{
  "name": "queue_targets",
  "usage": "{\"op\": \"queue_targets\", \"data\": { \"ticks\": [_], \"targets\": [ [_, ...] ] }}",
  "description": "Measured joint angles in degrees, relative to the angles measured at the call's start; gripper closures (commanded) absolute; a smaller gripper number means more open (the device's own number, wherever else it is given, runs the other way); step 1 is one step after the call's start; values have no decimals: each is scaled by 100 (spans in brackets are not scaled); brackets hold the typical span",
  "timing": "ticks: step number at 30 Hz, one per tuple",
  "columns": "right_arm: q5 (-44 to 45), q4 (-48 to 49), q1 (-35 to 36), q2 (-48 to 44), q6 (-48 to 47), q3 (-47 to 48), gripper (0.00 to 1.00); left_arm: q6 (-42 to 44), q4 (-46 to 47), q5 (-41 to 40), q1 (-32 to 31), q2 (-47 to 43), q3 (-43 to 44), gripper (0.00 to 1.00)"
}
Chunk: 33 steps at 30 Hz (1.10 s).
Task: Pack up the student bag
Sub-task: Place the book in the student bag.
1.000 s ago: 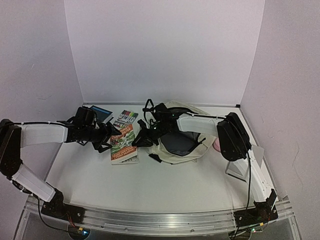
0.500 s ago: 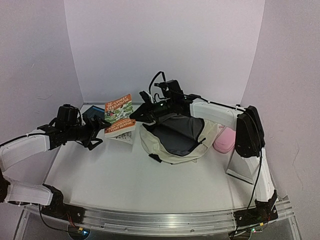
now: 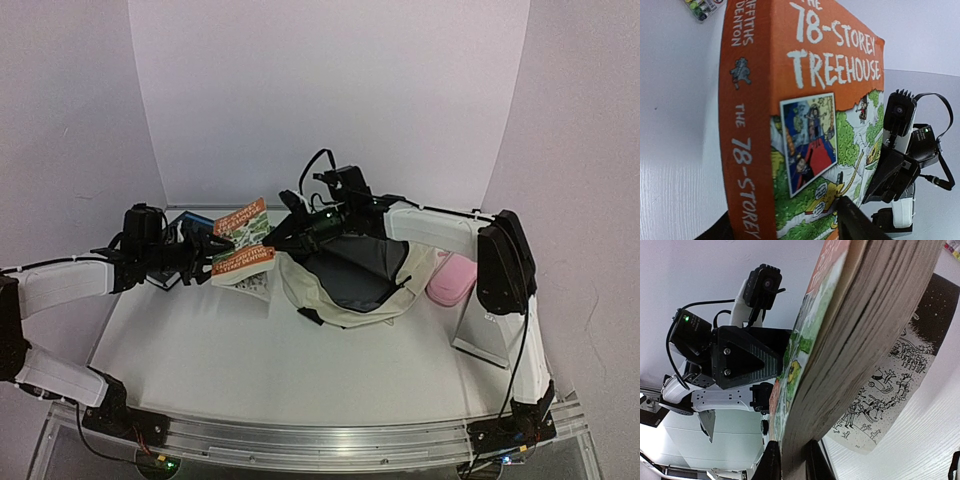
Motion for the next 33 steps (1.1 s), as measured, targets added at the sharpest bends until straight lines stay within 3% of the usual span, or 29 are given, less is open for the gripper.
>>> {"op": "queue_targets", "data": {
  "ticks": [5, 6, 10, 12, 17, 25, 33],
  "targets": [
    [-65, 97, -89, -265, 32, -138, 100, -174, 534, 153, 20, 13, 0, 78],
    [-67, 100, -109, -311, 37, -174, 96, -239, 646, 182, 20, 13, 0, 83],
    [-66, 125, -226, -369, 63, -317, 48, -389, 1108, 197, 20, 22, 4, 99],
    [-47, 149, -310, -379, 22, -424, 36, -438, 1220, 204, 20, 51, 11, 100],
    [703, -525, -604, -471, -739, -439, 34, -523, 1190, 278, -18, 240, 13, 100],
    [3235, -2180, -929, -800, -3108, -333, 36, -663, 1327, 584, -84, 812, 428, 100],
    [4990, -2651, -856, -770, -4870, -340, 24, -795, 1857, 926, -280, 1400, 856, 100]
  ]
}}
